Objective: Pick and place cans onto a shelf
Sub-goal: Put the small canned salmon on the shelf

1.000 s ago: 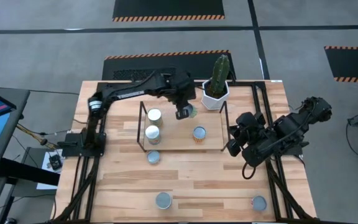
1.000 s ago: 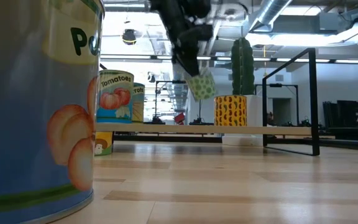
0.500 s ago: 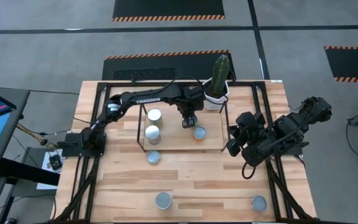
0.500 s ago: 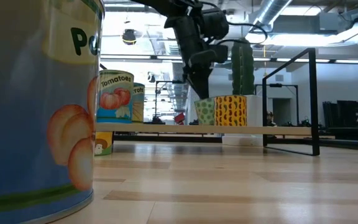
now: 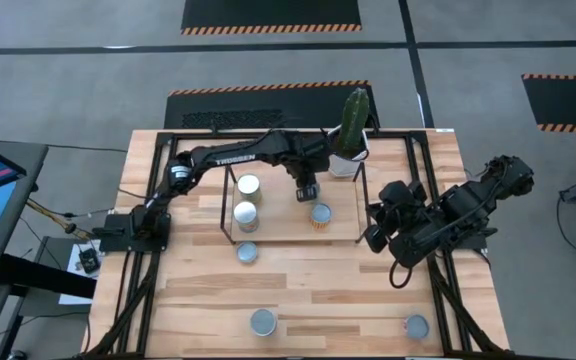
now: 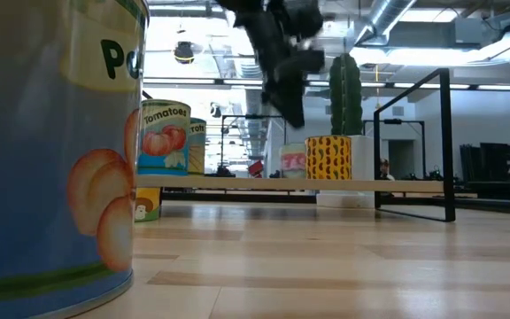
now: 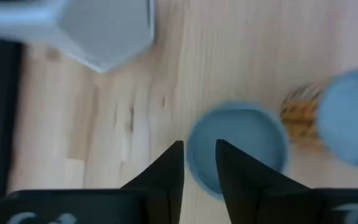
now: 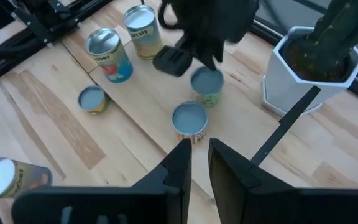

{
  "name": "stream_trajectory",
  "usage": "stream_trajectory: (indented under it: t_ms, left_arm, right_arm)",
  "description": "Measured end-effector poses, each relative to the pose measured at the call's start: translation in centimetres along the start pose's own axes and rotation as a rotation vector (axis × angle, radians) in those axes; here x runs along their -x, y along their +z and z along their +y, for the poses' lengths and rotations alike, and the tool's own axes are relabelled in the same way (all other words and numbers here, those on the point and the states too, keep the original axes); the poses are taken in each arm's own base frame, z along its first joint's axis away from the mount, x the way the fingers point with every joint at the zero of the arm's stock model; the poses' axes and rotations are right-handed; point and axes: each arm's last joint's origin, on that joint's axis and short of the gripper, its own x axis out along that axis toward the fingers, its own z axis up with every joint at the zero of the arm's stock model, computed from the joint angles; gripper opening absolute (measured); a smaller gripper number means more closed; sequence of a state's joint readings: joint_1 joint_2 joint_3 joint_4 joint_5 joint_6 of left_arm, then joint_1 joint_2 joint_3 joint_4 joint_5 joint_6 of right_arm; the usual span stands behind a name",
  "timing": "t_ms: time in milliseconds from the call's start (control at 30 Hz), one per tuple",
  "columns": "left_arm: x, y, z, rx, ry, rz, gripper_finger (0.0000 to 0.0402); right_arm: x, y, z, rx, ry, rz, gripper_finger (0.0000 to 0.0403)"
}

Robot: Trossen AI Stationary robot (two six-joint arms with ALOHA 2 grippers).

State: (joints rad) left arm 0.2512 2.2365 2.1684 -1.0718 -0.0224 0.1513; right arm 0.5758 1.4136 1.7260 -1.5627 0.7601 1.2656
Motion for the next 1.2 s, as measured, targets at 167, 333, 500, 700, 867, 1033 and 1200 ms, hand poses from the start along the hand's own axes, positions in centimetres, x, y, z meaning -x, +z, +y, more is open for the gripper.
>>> stream_trajectory:
  t_ms: [167,333,500,700,867,1033,1200]
  left_arm:
    - [6.0,0.8,-1.0,0.065,-0.071,-0.072,0.0088]
    - [10.2,-1.4,-4.7,0.054,-0.155,0.115,0.0087]
    - [11.8,-3.4,-9.1,0.0,-0.106,0.207,0.0087]
    - [13.1,-7.2,-14.4,0.021,-0.049,0.282,0.0087]
    - [13.7,-11.6,-17.3,0.132,0.041,0.306,0.0087]
    - [13.8,-15.6,-19.4,0.305,0.014,0.281,0.0087]
    - [13.7,-17.7,-20.6,0.476,-0.025,0.141,0.0087]
  right_arm:
    - [0.0,0.0,-0.1,0.133,-0.006,0.002,0.0081]
    - [-0.2,-0.2,0.0,0.28,-0.012,0.008,0.0081]
    - [-2.0,-3.1,-0.4,0.303,-0.021,0.207,0.0081]
    - [-4.4,-9.7,-0.8,0.298,-0.071,0.478,0.0081]
    - [-6.7,-15.2,-0.6,0.252,-0.017,0.588,0.0081]
    - [-7.3,-19.7,-0.4,0.174,0.099,0.832,0.0081]
    - [-5.5,-22.1,-0.8,0.173,0.101,0.981,0.0082]
